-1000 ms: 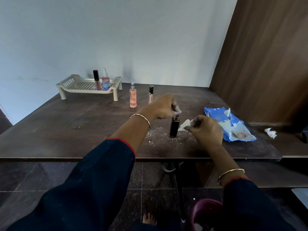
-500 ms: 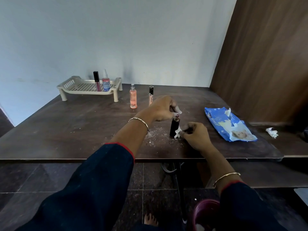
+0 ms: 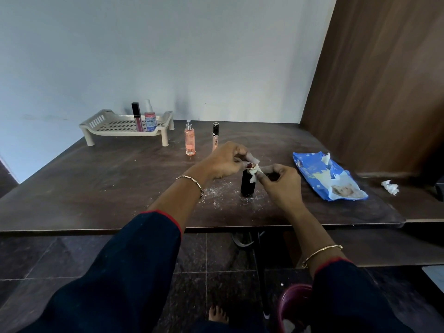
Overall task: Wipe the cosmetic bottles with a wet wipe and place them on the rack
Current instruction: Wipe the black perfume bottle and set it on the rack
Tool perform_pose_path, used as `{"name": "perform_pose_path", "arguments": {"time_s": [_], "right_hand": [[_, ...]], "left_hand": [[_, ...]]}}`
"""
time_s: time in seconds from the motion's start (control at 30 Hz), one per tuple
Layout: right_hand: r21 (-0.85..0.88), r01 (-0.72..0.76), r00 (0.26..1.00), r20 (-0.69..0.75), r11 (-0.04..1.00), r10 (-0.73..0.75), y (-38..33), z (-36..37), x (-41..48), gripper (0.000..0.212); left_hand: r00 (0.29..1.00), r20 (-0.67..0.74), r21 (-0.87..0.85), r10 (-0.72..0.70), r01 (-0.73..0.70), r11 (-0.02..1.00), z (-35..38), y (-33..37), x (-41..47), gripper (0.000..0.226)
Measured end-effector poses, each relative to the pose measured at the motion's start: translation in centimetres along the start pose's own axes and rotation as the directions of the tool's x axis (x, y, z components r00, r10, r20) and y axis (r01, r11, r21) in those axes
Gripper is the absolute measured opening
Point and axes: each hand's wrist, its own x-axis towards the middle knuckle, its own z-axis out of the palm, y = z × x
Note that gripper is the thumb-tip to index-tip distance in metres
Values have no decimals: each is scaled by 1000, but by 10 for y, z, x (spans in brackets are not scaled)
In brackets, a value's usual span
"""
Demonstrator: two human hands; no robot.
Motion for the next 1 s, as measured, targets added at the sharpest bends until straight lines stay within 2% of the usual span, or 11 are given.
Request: {"name": "perform_pose_path", "arguments": {"time_s": [0.13,0.27,0.4,0.6,0.7,0.9,1.0], "right_hand": [[-38,-19,1000,11,999,20,1,-3,-3,11],[-330,-35,995,82,943,65,11,2,-17,18],[-550,52,998,52,834,-27,6,5,-22,22],[-590,44,998,-9,806,-61,1,9,-22,23],[-593,58,998,15,803,-61,3,9,-22,24],[-632,158,987,131,759,-96,0,3,-19,12],[-633,161,986,134,757,-97,-1,2,-20,12]], "left_hand": [[999,-35,-6,5,-5,1000,2,-4,-2,21],[997,-72,-36,9,-12,999,6,-4,-6,23],[995,-96,-74,15,-22,997,8,-6,-8,25],[994,-107,-92,6,-16,996,9,-5,-9,25],[994,-111,-108,6,-18,994,10,-7,-10,25],[989,-145,-121,14,-31,992,14,-8,-11,25],[979,-204,-163,6,-40,986,19,-9,-13,22]]}}
